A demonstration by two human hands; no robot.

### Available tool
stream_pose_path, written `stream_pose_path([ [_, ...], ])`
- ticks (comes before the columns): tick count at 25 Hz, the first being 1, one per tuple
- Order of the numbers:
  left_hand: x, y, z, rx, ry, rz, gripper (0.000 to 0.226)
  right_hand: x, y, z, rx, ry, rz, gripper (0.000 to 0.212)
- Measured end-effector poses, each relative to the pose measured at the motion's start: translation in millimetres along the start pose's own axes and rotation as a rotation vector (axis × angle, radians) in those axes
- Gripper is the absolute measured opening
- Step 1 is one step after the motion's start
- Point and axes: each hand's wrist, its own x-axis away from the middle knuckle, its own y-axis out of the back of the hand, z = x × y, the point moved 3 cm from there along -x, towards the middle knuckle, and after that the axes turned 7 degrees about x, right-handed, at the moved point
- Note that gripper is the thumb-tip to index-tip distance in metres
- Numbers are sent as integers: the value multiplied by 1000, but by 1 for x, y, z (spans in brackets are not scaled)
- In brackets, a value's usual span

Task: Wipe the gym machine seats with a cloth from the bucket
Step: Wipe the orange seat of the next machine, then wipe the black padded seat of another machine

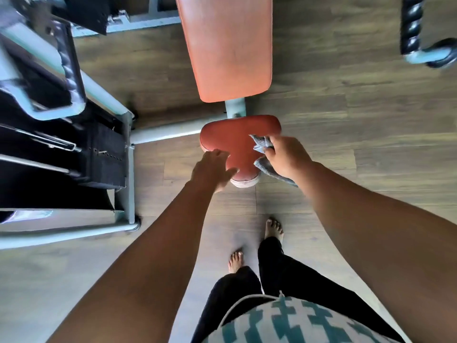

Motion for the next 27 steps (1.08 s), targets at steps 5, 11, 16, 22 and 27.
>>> stream_pose_path([
  [5,20,34,-82,-124,-227,63,65,66,85,-11,-78,-144,-191,31],
  [11,23,29,-201,-307,-479,79,67,133,151,-76,-218,-327,-315,29],
  [16,-2,-4,-328,-348,-594,141,73,172,216,-184,-224,-475,-413,32],
  [22,-37,-42,-544,-380,-683,128,71,211,337,-359,-201,-580,-486,34],
  [27,-84,-56,-674,-359,-677,130,69,190,411,-455,-190,-594,-477,28],
])
